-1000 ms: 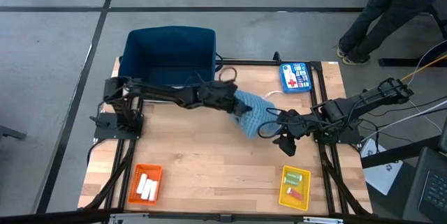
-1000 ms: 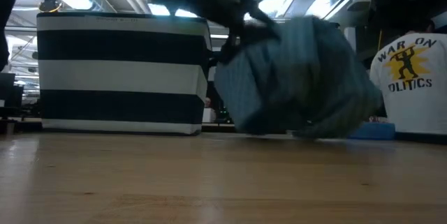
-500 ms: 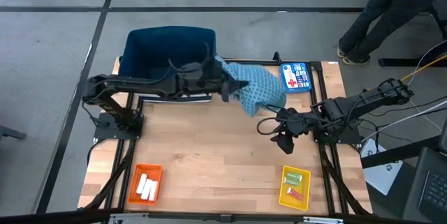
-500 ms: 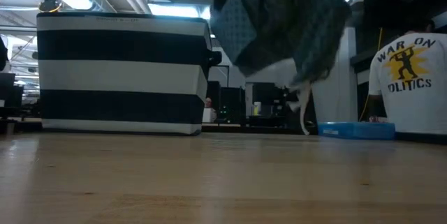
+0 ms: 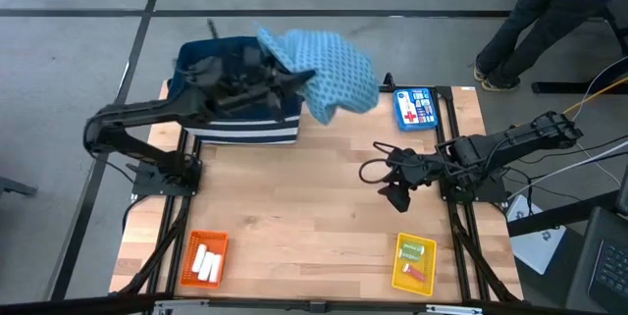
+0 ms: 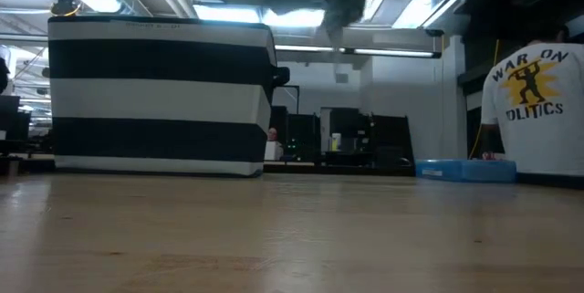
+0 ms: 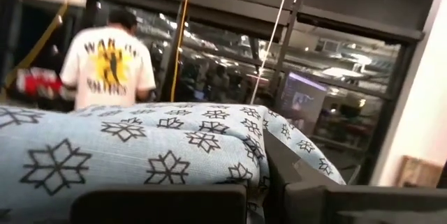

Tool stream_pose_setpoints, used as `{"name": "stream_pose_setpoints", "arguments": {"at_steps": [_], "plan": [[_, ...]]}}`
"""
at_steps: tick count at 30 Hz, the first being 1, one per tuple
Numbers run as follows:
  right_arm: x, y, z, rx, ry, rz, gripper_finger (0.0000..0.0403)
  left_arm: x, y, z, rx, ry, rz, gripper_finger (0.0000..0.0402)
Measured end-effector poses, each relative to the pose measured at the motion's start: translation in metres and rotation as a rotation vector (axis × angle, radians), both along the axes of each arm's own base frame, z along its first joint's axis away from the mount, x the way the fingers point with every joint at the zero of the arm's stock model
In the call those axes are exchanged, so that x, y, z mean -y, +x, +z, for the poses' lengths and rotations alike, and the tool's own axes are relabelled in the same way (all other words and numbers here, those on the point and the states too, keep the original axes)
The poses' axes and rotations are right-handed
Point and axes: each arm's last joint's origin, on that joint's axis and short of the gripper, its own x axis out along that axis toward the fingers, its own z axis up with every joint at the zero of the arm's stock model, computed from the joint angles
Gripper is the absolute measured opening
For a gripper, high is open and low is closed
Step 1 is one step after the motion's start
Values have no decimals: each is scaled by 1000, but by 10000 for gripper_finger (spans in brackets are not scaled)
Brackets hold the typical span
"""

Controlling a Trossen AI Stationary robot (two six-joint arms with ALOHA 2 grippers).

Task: Pick & Place Medicine items
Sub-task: Put the blue patient gown into the blue laundry bin

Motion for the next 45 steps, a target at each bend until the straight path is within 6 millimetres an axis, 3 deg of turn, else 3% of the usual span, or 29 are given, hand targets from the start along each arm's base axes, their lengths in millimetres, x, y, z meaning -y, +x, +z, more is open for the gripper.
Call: {"name": "stream_pose_setpoints", "arguments": {"at_steps": [6, 13, 18, 24, 32, 39, 45], "plan": [[3, 1, 0, 2, -6, -20, 208, 4, -39, 37, -48, 103, 116, 2], [4, 2, 1, 13, -6, -44, 208, 10, -86, 60, -156, 146, 294, 2], [4, 2, 1, 21, -6, -57, 208, 12, -115, 58, -253, 107, 420, 2], [4, 2, 1, 26, -15, -74, 208, 11, -138, 35, -453, -36, 573, 2], [4, 5, 2, 53, -28, -90, 208, 7, -149, 7, -660, -182, 668, 2], [3, 10, 0, 58, -34, -82, 208, -4, -136, -9, -736, -183, 715, 2], [2, 12, -1, 64, -41, -69, 208, -25, -118, -27, -794, -204, 719, 2]]}}
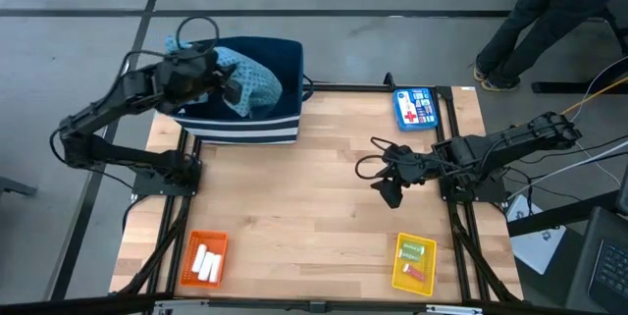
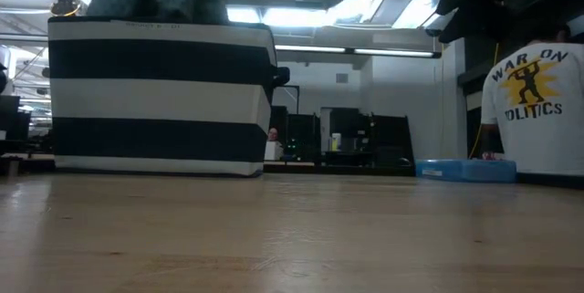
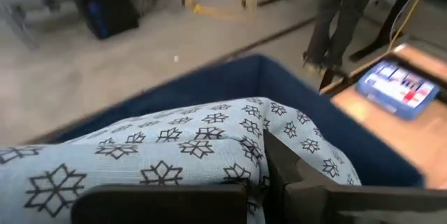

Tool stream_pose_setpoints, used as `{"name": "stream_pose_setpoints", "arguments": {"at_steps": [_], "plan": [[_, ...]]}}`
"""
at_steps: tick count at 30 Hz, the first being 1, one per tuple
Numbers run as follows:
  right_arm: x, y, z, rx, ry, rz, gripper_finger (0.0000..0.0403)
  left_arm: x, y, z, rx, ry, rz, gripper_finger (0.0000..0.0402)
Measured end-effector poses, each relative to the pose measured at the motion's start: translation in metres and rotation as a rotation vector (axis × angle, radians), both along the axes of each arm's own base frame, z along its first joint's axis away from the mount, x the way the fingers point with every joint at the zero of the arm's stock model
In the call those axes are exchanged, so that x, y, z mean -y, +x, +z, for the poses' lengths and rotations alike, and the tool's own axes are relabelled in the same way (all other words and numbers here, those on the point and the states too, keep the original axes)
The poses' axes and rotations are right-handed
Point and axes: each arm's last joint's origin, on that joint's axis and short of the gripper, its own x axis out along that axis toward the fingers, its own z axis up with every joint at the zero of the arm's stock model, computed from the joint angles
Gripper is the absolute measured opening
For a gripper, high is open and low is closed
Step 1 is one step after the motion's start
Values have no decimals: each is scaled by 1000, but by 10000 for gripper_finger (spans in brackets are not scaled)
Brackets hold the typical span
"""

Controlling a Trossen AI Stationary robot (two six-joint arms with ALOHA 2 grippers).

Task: Pick & Place Medicine items
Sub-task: Put the blue patient gown into the blue laundry bin, then return to Home Position

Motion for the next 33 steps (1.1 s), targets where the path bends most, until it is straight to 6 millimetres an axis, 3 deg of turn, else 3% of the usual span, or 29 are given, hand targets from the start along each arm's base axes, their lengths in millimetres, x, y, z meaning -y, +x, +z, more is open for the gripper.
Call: {"name": "stream_pose_setpoints", "arguments": {"at_steps": [7, 14, 26, 33], "plan": [[0, 0, 0, 0, 1, 3, 208, -37, 16, -30, -70, -102, 68, 2], [-5, -1, 0, 2, 3, 24, 208, -60, 31, -29, 21, -39, 56, 28], [-6, -1, 0, 3, -13, 41, 208, -64, 39, -29, 123, -96, 4, 164], [-6, -1, 0, 2, -18, 46, 208, -61, 41, -28, 143, -105, -18, 205]]}}
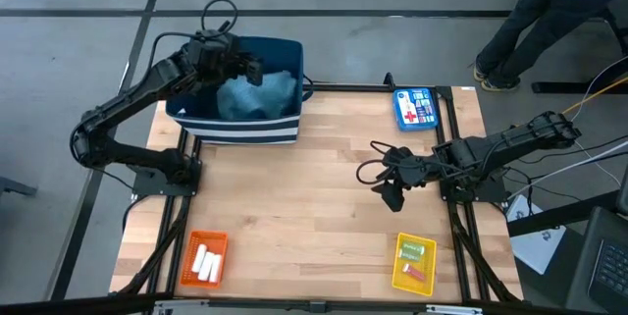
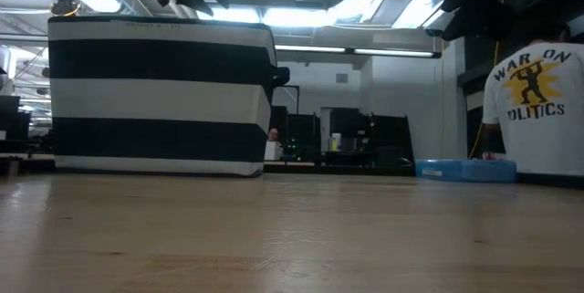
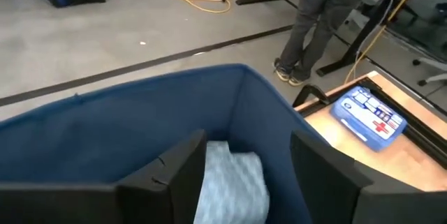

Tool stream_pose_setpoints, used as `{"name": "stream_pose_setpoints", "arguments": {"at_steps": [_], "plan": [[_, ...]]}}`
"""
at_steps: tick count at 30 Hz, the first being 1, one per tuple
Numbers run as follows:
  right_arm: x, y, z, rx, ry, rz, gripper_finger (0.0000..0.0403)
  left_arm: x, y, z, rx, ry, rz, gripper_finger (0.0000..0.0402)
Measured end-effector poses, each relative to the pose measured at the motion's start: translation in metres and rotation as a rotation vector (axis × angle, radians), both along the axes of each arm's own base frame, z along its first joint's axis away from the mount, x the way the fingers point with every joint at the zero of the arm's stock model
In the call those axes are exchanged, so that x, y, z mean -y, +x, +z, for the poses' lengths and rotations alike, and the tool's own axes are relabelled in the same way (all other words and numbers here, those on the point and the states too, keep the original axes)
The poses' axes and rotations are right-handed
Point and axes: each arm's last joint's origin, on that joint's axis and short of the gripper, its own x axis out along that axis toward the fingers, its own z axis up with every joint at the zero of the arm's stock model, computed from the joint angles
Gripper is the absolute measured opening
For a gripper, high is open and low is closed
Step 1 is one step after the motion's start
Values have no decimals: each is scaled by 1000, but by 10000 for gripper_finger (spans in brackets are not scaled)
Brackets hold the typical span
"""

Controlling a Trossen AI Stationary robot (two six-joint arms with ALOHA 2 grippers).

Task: Pick & Place Medicine items
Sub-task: Return to Home Position

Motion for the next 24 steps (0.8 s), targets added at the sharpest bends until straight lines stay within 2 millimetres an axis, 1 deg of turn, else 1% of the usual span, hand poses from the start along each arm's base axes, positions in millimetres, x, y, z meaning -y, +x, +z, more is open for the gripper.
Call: {"name": "stream_pose_setpoints", "arguments": {"at_steps": [7, 10, 13, 18, 21, 24], "plan": [[0, 0, 0, -1, -3, 3, 208, 3, 0, 1, 64, -68, -60, 205], [1, 0, 0, 4, -23, -6, 208, 10, 3, 0, 98, -132, -132, 203], [2, 0, 0, 13, -66, -13, 208, 23, 11, -1, 102, -166, -229, 203], [2, 1, 0, 19, -88, -17, 208, 55, 26, 4, 144, -162, -357, 203], [2, 1, 0, 17, -49, -40, 208, 72, 27, 13, 225, -146, -433, 203], [0, 0, 0, 1, 35, -47, 208, 89, 23, 27, 311, -56, -474, 203]]}}
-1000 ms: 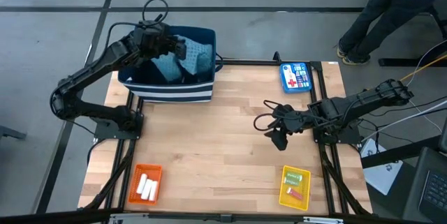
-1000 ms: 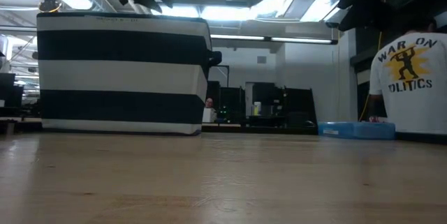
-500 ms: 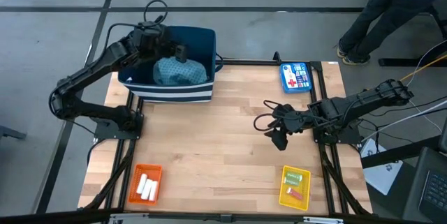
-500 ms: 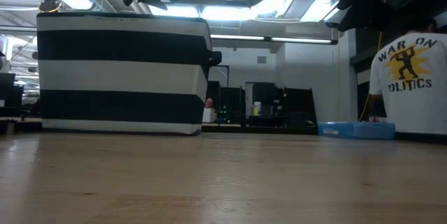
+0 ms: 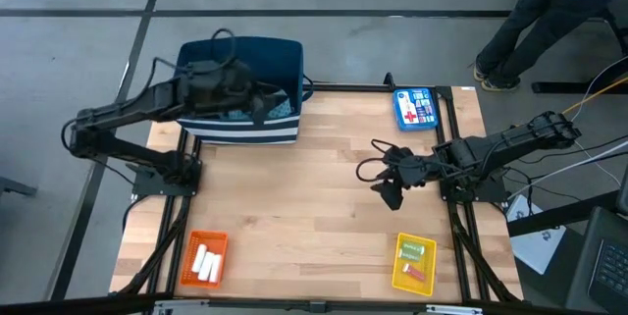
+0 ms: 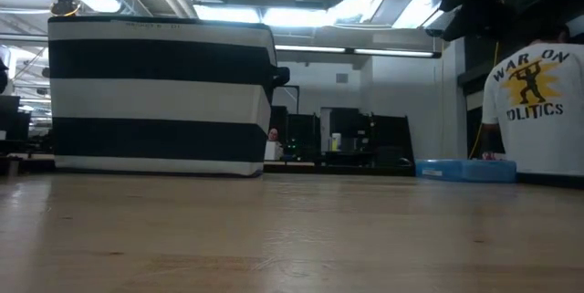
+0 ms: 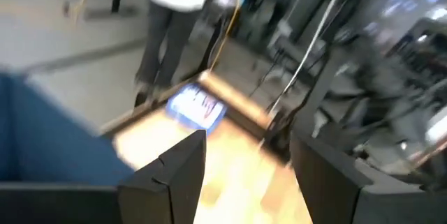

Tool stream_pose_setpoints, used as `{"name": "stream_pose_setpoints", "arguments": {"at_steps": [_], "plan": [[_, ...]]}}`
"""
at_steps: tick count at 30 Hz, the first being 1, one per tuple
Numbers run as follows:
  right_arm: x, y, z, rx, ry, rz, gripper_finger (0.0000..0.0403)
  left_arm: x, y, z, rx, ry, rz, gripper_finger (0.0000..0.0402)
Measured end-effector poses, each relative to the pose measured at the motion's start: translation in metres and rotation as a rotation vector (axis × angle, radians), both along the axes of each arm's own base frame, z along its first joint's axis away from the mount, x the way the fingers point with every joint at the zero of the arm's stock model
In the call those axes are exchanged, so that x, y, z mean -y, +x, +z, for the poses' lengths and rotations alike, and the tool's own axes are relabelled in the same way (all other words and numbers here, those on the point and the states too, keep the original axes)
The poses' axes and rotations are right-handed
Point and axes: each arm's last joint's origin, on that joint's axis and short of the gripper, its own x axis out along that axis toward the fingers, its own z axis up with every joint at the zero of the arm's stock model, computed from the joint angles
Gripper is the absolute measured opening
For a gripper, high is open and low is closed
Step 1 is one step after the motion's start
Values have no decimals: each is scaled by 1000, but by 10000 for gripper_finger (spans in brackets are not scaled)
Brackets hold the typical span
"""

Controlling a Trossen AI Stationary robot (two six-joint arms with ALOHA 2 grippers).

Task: Pick & Place Medicine items
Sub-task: Return to Home Position

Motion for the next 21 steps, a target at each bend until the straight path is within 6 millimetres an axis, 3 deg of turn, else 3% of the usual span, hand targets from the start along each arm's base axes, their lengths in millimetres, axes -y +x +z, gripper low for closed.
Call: {"name": "stream_pose_setpoints", "arguments": {"at_steps": [5, 10, 14, 21], "plan": [[-1, 0, 0, -7, 18, 23, 208, 23, -14, 15, 86, 94, 2, 203], [-2, 5, 5, 72, 3, 12, 208, 39, -24, 20, 140, 38, -10, 203], [-6, 13, 30, 344, -34, 202, 208, 47, -28, 21, 176, -54, -26, 203], [7, 6, 70, 687, -122, 260, 208, 53, -25, 19, 177, -94, -64, 203]]}}
